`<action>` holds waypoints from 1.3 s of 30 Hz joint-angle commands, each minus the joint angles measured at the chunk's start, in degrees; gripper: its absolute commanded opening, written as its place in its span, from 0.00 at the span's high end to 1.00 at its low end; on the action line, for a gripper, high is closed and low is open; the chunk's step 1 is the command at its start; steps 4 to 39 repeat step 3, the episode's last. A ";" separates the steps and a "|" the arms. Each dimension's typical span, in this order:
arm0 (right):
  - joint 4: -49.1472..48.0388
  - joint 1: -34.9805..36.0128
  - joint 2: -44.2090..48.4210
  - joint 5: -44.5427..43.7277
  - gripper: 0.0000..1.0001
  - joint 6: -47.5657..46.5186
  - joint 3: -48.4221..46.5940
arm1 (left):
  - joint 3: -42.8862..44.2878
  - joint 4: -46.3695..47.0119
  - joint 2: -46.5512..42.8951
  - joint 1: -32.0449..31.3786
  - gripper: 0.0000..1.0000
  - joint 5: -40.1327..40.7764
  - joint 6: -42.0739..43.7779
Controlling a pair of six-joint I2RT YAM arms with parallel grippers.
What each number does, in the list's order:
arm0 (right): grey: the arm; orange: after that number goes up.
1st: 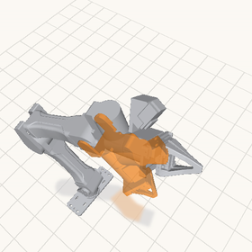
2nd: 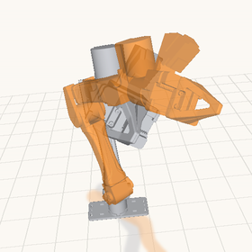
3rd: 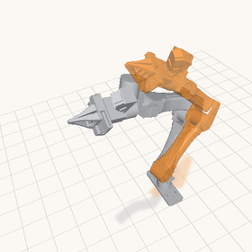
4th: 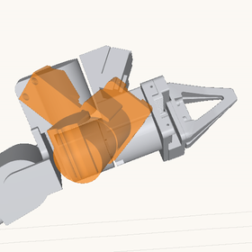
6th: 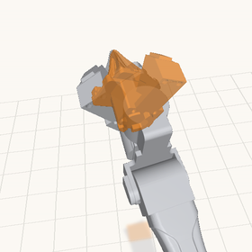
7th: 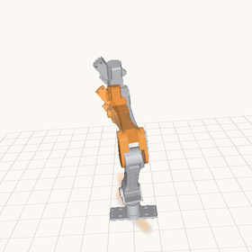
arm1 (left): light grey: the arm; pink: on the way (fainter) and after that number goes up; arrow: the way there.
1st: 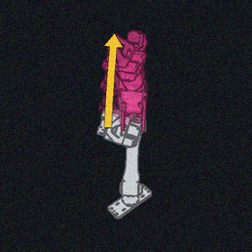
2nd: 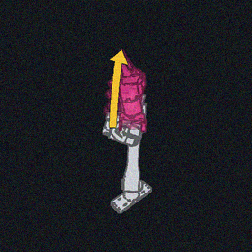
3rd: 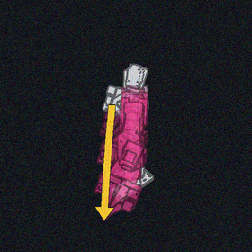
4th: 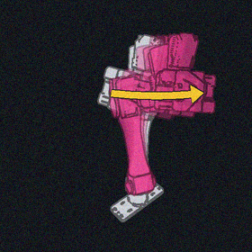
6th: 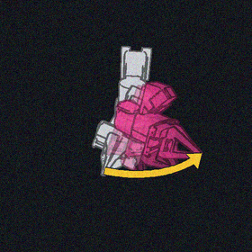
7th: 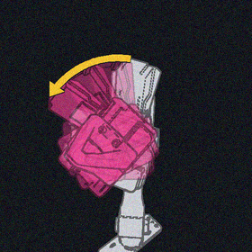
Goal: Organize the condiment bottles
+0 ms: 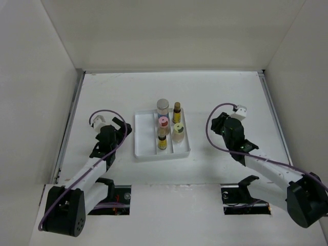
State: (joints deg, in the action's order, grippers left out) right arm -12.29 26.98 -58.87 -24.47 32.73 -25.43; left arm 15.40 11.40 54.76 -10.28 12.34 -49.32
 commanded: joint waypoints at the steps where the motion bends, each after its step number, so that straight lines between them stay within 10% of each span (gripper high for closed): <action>1: -3.79 1.26 0.69 1.35 0.52 -0.73 -1.81 | 1.39 2.84 -0.18 -0.39 0.00 -0.47 0.54; 3: -3.70 2.76 1.21 0.83 0.34 -1.61 -2.43 | 1.91 2.14 0.34 -0.39 0.00 -0.30 0.45; 39: -3.70 2.76 1.21 0.83 0.34 -1.61 -2.43 | 1.91 2.14 0.34 -0.39 0.00 -0.30 0.45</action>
